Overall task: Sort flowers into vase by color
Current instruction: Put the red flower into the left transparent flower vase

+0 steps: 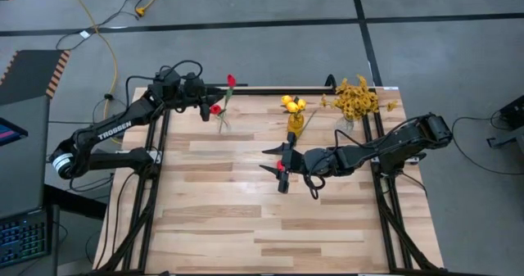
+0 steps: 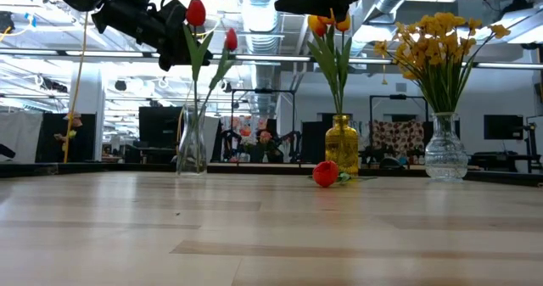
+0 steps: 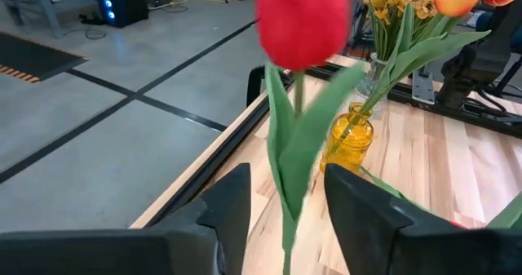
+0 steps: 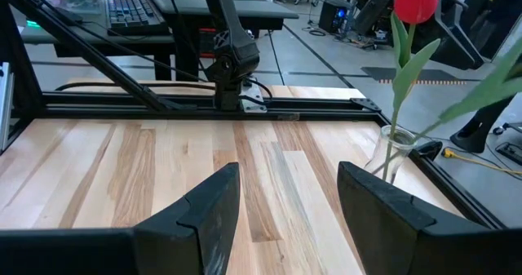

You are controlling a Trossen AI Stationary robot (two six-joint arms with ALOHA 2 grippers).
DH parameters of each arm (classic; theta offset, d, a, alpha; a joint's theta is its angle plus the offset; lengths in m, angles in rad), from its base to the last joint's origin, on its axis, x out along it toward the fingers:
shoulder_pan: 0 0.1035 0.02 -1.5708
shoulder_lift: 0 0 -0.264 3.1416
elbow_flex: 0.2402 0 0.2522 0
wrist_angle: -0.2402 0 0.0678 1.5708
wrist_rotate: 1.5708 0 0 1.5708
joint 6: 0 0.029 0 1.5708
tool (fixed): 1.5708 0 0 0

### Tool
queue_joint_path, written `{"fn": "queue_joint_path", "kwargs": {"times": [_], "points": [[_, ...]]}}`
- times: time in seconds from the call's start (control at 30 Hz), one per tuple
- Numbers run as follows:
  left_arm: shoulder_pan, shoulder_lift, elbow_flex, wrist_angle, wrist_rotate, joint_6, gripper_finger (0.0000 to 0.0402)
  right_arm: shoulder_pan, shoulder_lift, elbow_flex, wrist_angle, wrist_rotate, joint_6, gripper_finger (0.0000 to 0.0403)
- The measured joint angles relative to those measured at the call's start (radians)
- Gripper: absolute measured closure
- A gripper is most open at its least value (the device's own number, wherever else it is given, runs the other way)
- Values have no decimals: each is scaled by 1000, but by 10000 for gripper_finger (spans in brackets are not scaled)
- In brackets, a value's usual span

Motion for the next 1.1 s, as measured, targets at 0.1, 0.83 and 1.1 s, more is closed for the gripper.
{"fn": "queue_joint_path", "kwargs": {"times": [0.1,0.83,1.1], "points": [[1,0,0,0,0,0,244,0,0,0,0,0,0,170],[53,-247,0,0,-108,118,235,-15,0,0,-54,-1,24,170],[52,-437,0,-63,-93,120,235,-60,0,0,-218,-12,58,170]]}}
